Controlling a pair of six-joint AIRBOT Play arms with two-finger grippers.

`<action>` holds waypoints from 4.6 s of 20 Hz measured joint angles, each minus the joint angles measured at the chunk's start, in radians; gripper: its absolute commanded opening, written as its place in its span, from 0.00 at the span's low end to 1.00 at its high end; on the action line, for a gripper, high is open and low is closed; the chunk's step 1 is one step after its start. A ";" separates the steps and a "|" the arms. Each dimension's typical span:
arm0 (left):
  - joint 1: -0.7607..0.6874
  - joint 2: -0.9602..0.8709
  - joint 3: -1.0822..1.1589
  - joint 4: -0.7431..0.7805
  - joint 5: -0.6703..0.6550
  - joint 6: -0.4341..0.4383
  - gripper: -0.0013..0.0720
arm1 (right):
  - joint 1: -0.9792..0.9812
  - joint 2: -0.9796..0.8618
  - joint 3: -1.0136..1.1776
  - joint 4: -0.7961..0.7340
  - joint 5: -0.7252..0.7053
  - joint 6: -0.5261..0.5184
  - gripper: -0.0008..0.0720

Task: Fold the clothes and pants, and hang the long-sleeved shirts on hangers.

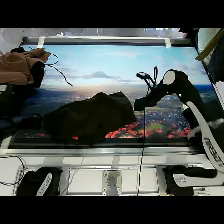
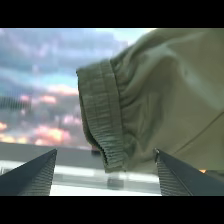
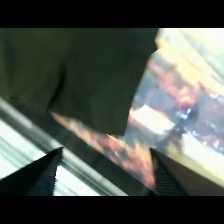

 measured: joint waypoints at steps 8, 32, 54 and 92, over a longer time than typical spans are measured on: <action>0.000 0.111 0.011 -0.004 0.002 -0.070 0.97 | -0.227 -0.311 0.016 0.449 -0.042 -0.024 0.95; 0.000 0.123 0.011 -0.003 0.004 -0.145 0.97 | -0.093 -0.421 0.078 0.566 -0.164 -0.110 0.01; 0.000 0.123 0.011 -0.004 0.004 -0.145 0.97 | -1.497 0.213 0.300 0.137 0.112 0.036 0.01; -0.001 0.123 0.011 -0.004 -0.031 -0.145 0.05 | -0.225 0.355 0.175 0.053 0.179 0.054 0.02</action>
